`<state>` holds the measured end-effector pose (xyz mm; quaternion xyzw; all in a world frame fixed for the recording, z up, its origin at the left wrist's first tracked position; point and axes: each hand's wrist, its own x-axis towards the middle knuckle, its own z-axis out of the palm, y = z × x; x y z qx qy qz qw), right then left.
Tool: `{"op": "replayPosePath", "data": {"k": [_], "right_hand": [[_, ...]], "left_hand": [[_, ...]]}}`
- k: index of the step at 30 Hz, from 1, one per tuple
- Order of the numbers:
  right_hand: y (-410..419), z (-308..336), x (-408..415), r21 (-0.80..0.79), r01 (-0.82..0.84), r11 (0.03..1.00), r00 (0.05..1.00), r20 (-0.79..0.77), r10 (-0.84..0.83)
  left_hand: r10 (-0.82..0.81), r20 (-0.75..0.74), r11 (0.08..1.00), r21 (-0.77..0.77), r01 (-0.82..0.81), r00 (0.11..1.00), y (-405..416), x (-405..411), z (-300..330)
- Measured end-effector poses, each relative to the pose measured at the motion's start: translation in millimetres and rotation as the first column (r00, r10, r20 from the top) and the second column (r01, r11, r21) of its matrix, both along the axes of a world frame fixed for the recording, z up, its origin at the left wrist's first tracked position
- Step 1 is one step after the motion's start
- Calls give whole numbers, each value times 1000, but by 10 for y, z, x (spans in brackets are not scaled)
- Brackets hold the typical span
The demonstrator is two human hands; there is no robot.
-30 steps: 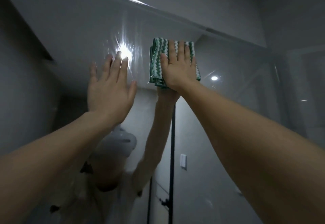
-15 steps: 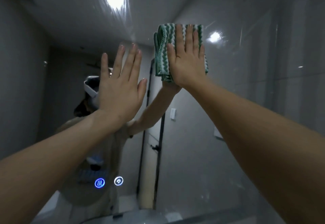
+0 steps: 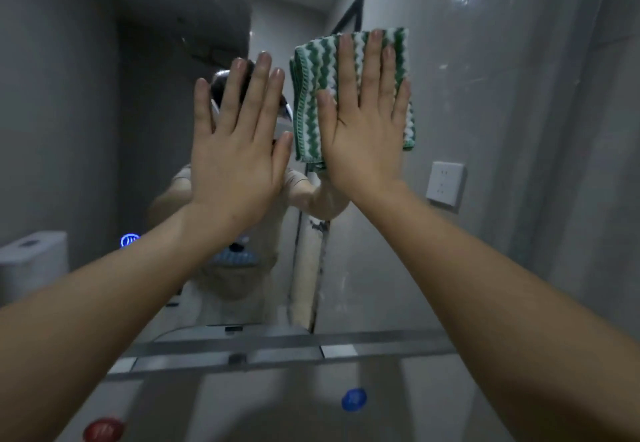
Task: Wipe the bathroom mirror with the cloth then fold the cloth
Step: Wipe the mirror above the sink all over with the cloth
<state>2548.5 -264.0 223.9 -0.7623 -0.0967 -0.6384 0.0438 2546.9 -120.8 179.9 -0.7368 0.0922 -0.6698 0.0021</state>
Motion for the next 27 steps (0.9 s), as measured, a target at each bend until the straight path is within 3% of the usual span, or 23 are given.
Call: {"op": "replayPosePath", "data": {"k": [7,15,27], "right_hand": [[-81,-588,29,-26,-38,999,998,40,39],[-123,-1511,-9,-21,-41,999,998,-47,40],[-38,-2080,-45,36,-28,999,996,-86,31]], "left_hand": [[30,-30,999,-9,-31,999,-80,-7,-291],[30,-78,999,38,-27,996,-61,-90,-820],[54,-99,997,68,-48,994,-103,-133,-1446]]}}
